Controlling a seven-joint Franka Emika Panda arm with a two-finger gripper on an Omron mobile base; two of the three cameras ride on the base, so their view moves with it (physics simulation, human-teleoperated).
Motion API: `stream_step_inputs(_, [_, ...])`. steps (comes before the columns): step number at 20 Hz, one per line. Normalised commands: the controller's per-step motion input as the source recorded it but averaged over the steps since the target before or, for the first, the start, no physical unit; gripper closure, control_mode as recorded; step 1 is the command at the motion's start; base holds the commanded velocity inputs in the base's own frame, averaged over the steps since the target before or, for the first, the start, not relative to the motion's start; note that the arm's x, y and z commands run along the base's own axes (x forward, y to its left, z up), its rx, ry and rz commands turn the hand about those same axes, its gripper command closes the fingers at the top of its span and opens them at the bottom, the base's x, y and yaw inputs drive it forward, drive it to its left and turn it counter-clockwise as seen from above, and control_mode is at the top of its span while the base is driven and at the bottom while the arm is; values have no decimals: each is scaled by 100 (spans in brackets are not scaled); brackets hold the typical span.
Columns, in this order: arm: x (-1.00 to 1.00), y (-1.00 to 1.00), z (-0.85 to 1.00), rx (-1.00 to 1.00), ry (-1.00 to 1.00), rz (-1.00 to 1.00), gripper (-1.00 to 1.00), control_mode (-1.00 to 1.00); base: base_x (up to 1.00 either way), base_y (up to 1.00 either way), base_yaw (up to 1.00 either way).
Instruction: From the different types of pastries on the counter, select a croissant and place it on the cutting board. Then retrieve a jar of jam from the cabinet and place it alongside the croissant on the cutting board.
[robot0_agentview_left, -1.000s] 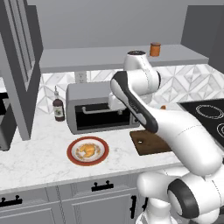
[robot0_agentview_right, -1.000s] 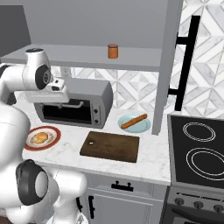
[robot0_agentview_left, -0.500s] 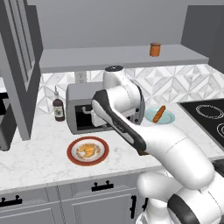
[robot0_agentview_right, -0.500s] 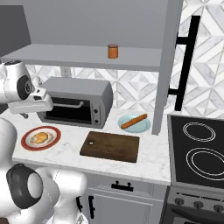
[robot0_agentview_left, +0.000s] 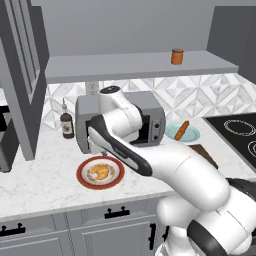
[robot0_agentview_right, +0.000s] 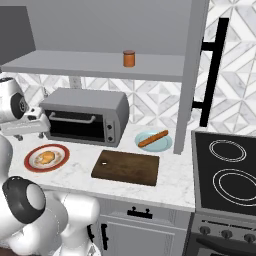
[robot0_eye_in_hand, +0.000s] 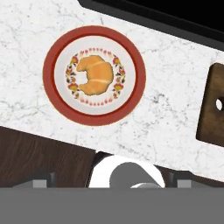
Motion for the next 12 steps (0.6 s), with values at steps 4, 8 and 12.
stream_step_inputs(4, [11,28,-13,0,2,0,-100,-100,0,0,0])
stream_step_inputs(8, [20,25,-10,0,0,0,-100,-100,0,0,0])
stream_step_inputs(12, [27,6,-4,0,0,0,-100,-100,0,0,0])
